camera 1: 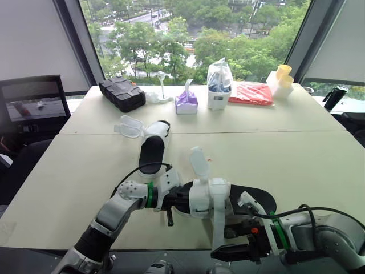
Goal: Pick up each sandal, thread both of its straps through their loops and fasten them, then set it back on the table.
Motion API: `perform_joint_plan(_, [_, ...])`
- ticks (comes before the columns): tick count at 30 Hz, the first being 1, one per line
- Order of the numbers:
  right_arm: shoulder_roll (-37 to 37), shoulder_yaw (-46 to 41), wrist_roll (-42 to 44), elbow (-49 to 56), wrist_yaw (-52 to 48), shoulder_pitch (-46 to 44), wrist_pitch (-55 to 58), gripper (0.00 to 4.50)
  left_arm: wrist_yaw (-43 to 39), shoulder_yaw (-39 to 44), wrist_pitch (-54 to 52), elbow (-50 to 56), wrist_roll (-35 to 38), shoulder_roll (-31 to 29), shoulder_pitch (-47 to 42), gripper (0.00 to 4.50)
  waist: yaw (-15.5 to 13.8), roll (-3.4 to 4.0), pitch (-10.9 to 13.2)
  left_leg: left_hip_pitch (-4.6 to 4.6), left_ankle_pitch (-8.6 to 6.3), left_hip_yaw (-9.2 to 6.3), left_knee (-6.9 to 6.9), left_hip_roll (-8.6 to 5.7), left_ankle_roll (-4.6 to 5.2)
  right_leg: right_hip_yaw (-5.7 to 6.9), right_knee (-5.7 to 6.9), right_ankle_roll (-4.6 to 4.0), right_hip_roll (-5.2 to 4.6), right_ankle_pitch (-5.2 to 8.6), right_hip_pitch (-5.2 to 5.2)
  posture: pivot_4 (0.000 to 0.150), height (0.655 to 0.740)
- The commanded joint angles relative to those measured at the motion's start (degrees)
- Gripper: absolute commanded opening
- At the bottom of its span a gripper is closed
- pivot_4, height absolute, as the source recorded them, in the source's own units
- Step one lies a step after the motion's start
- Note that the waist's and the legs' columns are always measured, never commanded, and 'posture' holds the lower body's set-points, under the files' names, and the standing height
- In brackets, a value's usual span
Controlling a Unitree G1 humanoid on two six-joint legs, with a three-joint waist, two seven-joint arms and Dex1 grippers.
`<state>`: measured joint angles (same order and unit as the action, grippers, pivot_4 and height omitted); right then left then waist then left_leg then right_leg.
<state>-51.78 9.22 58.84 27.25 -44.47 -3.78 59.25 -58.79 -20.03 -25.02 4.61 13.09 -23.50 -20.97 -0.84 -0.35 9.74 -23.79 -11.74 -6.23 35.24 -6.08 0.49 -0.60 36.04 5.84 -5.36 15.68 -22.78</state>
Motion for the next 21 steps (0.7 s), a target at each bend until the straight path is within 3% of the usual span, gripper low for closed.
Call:
perform_joint_plan(1, [2.6, -0.2, -0.4, -0.2, 0.9, -1.7, 1.0, 4.41, -0.4, -2.0, -1.8, -0.6, -0.5, -0.7, 1.4, 0.0, 0.1, -0.01, 0.0, 0.01, 0.0, 0.0, 0.0, 0.0, 0.0, 0.0, 0.0, 0.0, 0.01, 0.0, 0.0, 0.15, 0.74])
perform_joint_plan(4, [3.5, 0.2, -1.4, -0.2, 0.3, -2.2, 1.8, 3.57, -0.2, -2.0, -2.1, -0.5, -0.5, -0.6, 1.5, 0.0, 0.0, -0.01, 0.0, 0.01, 0.0, -0.01, 0.0, 0.0, 0.0, 0.0, 0.02, 0.01, 0.01, 0.0, 0.0, 0.15, 0.74])
perform_joint_plan(10, [4.4, -0.3, -2.3, 0.0, -0.6, -3.1, 2.7, 0.42, -0.1, -1.9, -2.1, -0.5, -0.4, -0.5, 1.6, 0.0, 0.0, 0.0, 0.0, 0.02, 0.0, -0.01, 0.0, 0.0, 0.0, 0.0, 0.03, 0.01, 0.01, -0.01, 0.0, 0.15, 0.74])
perform_joint_plan(11, [4.0, -0.9, -2.2, 0.2, -1.0, -3.4, 2.8, 0.05, -0.1, -1.9, -2.1, -0.6, -0.4, -0.5, 1.6, 0.0, 0.0, 0.0, 0.0, 0.02, 0.0, -0.01, 0.0, 0.0, 0.0, 0.0, 0.03, 0.01, 0.01, -0.01, 0.0, 0.15, 0.74])
perform_joint_plan(16, [1.3, -3.5, 0.2, 0.4, -2.9, -6.3, 6.1, 0.05, -0.1, -2.1, -1.9, -1.1, -0.5, -0.2, 1.2, 0.0, 0.0, 0.0, 0.0, 0.03, 0.0, -0.01, 0.01, 0.0, 0.0, 0.0, 0.03, 0.01, 0.01, -0.01, 0.01, 0.15, 0.74])
perform_joint_plan(21, [-1.2, -7.4, 7.0, -4.3, -5.6, -20.7, 14.5, 0.05, -0.3, -2.2, -1.3, -2.1, -0.7, 0.2, 0.5, 0.0, 0.1, 0.02, 0.0, 0.04, 0.01, 0.0, 0.03, -0.01, 0.0, -0.02, 0.05, 0.04, 0.01, -0.03, 0.01, 0.15, 0.74])
